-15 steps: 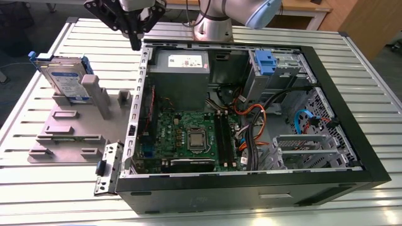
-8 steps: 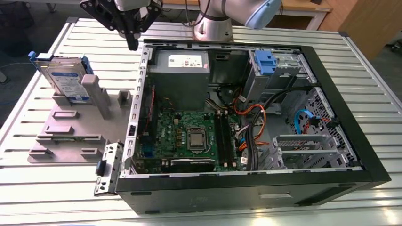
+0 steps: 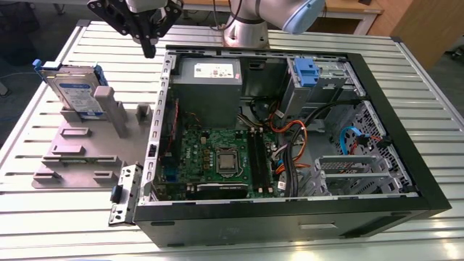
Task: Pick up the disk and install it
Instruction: 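Reach for the disk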
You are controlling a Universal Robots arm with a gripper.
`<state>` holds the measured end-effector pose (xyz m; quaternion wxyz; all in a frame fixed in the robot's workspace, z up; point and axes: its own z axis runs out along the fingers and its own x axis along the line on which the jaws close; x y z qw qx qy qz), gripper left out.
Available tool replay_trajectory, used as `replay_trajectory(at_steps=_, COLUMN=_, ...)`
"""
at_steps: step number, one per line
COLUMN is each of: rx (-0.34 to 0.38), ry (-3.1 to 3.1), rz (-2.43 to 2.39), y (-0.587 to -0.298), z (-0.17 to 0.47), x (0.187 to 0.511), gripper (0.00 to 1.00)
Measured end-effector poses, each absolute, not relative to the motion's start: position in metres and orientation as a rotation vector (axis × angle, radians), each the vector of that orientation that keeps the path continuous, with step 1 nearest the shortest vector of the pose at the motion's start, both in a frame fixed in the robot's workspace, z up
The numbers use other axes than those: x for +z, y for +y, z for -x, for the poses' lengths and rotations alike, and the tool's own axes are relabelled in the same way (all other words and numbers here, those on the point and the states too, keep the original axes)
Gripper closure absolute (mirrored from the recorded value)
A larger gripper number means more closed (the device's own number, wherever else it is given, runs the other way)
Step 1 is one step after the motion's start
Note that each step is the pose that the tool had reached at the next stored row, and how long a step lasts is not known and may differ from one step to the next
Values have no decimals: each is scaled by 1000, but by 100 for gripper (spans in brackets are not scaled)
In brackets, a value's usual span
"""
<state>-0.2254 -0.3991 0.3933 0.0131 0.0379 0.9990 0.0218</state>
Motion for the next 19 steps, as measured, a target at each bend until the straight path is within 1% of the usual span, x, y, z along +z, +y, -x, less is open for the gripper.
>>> replay_trajectory(at_steps=19, rx=68, ry=3112, rz=-118, y=-399, z=237, x=393, gripper=89)
